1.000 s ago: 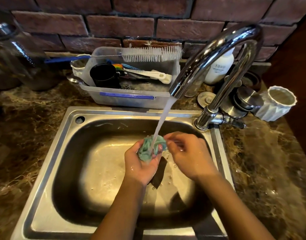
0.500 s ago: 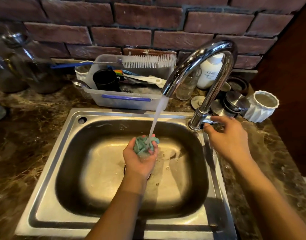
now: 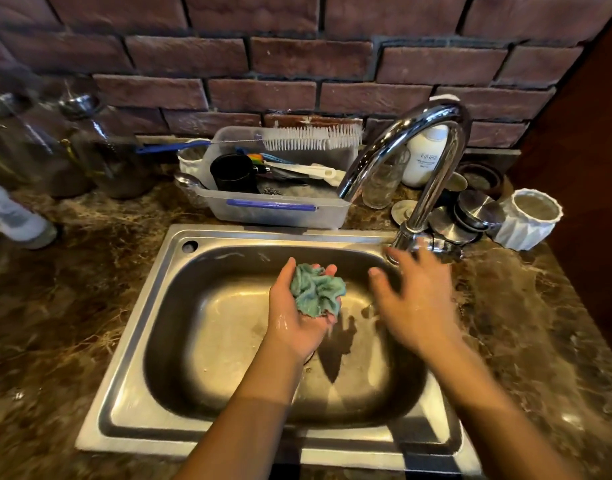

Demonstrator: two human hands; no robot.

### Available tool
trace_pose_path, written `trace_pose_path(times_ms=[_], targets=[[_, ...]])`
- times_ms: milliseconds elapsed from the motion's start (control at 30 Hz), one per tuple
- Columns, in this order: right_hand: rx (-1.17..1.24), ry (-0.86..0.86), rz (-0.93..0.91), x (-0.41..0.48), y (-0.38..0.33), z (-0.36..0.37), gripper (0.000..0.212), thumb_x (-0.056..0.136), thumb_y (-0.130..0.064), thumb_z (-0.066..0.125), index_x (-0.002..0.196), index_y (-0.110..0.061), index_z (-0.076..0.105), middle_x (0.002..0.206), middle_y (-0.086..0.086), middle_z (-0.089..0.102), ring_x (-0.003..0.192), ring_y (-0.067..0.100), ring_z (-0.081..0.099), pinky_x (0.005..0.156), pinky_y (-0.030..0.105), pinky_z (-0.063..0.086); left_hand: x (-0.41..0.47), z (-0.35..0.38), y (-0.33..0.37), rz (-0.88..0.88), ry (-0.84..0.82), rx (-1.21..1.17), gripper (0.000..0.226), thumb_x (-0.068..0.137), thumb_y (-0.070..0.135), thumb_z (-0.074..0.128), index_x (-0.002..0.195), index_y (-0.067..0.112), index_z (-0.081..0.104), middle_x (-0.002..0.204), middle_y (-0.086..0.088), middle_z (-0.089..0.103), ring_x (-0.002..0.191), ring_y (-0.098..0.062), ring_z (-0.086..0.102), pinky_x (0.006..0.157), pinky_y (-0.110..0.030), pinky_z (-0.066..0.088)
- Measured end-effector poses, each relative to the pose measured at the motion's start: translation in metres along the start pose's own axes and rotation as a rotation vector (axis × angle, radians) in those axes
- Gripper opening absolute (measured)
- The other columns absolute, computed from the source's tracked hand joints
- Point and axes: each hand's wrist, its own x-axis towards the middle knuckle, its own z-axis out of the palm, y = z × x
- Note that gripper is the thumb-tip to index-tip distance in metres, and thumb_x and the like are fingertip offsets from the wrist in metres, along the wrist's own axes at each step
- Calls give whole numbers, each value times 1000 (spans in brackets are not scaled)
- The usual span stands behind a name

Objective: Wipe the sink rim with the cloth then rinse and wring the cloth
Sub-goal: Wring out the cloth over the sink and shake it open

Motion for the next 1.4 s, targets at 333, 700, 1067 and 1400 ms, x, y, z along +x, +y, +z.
trace_pose_path(times_ms=[333,700,1067,1400], targets=[[623,-411,71,-11,-67,28,10,87,-33,76,87,-23,80,71,-6,74,67,9,64,76,43,58,-42,-37,48,77,-9,148,26,92,39,66,101,16,70,113,-11,74,94,-26,72,85,-37,52],[84,-251,-437,-22,-195,-49,11,84,-41,76,84,-29,77,70,-12,68,71,4,61,68,30,54,-44,-101,71,170,369,368,18,90,28,72,87,11,66,51,-1,55,37,-9,34,33,-20,24],[22,-345,-406,-8,-235,-67,10,79,-40,81,79,-30,78,67,-12,70,66,3,63,65,22,49,-55,-77,126,464,-200,773,52,88,66,46,103,27,78,116,-3,75,116,-17,66,105,-38,44],[-74,-71,-323,20,-189,-12,16,88,-35,74,97,-23,78,82,-5,71,78,15,65,75,32,53,-44,-92,90,2,-152,457,70,90,73,37,115,21,77,113,-17,70,88,-24,65,88,-40,49]])
